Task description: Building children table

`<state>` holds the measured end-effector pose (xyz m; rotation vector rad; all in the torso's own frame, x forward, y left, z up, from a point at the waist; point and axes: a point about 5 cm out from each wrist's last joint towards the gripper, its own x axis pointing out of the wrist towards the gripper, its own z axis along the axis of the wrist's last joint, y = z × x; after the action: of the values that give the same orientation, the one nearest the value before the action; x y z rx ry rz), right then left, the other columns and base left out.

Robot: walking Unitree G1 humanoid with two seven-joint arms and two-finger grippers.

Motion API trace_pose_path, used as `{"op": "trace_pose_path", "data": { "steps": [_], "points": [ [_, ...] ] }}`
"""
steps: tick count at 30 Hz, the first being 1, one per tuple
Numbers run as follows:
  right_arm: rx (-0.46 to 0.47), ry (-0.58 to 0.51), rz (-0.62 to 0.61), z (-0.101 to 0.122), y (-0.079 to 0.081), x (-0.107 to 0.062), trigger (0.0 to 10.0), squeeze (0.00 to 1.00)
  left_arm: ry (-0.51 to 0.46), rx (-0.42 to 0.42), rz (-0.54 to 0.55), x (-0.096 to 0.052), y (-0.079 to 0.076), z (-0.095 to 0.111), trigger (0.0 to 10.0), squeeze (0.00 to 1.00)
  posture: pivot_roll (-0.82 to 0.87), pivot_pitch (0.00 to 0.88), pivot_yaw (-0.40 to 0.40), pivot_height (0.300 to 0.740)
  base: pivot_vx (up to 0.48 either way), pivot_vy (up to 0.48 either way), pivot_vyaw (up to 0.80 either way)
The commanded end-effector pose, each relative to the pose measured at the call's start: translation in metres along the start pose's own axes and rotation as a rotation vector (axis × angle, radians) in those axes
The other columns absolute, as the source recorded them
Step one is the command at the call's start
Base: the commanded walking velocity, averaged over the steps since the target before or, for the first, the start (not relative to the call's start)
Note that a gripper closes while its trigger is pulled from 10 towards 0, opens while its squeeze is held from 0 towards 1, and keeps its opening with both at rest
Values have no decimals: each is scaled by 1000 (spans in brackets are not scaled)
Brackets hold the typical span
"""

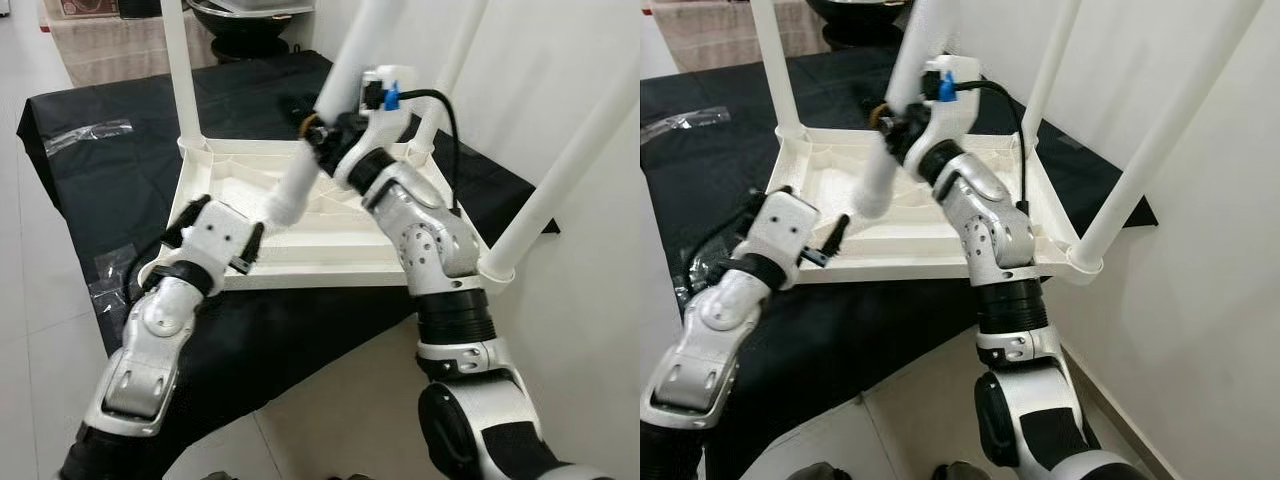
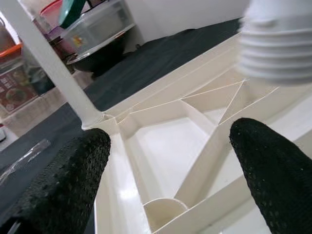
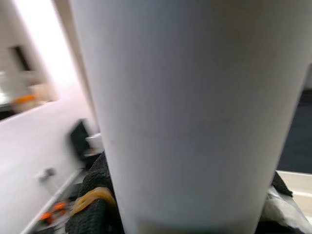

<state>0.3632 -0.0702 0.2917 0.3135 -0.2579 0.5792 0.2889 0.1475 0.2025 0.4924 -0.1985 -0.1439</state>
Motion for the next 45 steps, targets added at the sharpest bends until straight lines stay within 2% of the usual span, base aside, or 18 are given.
{"op": "trace_pose_path", "data": {
  "steps": [1,5,7,8,10,15,25,28,45],
  "points": [
    [-23,-31,-39,5,-5,-1,10000,0,0,19,8,-3,0,0,10000,0,50,50,-85,740,0,0,0],
    [-90,-40,-74,5,-11,-5,10000,0,14,-20,37,-7,-1,-2,10000,0,49,52,-85,740,0,0,0],
    [-142,-43,-85,1,-15,-13,10000,0,34,-102,58,-13,-5,-3,10000,0,50,54,-89,740,0,0,0],
    [-142,-43,-85,1,-15,-13,10000,0,34,-102,58,-13,-5,-3,10000,0,50,54,-89,740,0,0,0],
    [-180,-68,-99,-2,-16,-30,10000,0,38,-183,58,-22,-15,-2,10000,0,47,53,-90,740,0,0,0],
    [-228,-87,-149,-3,-18,-45,10000,0,35,-262,69,-28,-23,2,10000,0,44,44,-92,740,0,0,0],
    [-251,-106,-163,0,-19,-49,10000,0,14,-298,77,-28,-26,8,10000,0,42,38,-101,740,0,0,0],
    [-285,-120,-166,4,-20,-47,10000,0,10,-302,85,-28,-25,9,10000,0,47,34,-103,740,0,0,800],
    [-309,-76,-189,-4,-22,-55,10000,0,-13,-319,97,-30,-21,16,10000,0,47,18,-111,740,0,0,800]
  ]
}}
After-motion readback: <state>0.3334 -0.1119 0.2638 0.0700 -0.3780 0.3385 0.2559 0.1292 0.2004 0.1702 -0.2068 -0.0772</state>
